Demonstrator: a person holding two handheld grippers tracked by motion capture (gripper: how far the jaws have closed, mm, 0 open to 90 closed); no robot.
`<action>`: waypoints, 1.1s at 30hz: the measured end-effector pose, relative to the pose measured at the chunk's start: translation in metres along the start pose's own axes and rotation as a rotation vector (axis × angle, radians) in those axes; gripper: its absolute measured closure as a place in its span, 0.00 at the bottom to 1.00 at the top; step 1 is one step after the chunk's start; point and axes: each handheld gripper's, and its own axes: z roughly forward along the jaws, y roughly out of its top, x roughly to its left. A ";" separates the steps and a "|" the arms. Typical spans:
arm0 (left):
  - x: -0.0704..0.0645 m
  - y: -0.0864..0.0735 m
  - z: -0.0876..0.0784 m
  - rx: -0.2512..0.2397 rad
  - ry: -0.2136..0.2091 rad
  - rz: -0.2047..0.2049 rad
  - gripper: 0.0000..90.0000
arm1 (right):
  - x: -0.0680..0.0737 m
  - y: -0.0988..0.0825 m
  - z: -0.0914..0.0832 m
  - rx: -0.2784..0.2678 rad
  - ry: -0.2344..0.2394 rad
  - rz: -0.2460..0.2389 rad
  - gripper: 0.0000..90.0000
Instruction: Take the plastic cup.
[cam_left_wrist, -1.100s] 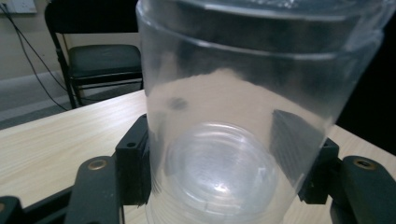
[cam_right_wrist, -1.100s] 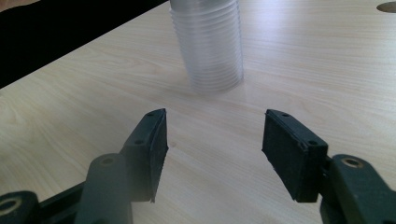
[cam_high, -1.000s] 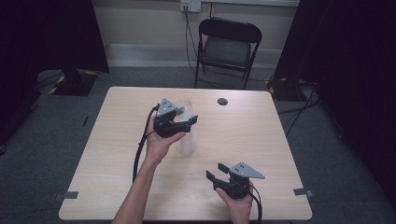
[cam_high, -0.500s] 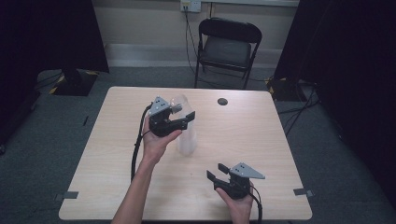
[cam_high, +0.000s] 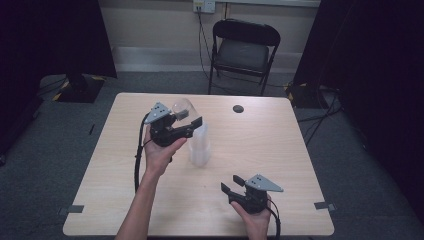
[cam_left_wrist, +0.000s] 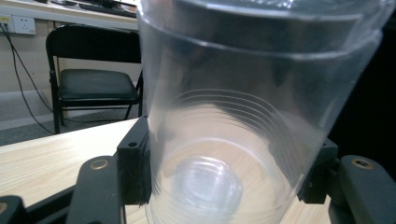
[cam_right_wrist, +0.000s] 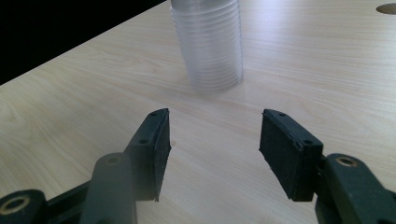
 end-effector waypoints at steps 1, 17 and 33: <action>0.001 0.001 -0.003 -0.010 -0.002 -0.015 0.41 | 0.000 0.000 0.000 0.000 -0.001 0.000 0.48; 0.010 -0.010 -0.035 0.025 -0.002 -0.034 0.41 | 0.002 0.003 0.000 -0.001 0.002 -0.004 0.48; -0.003 -0.061 -0.047 0.037 -0.008 -0.041 0.41 | 0.013 0.011 -0.001 -0.024 0.051 -0.045 0.53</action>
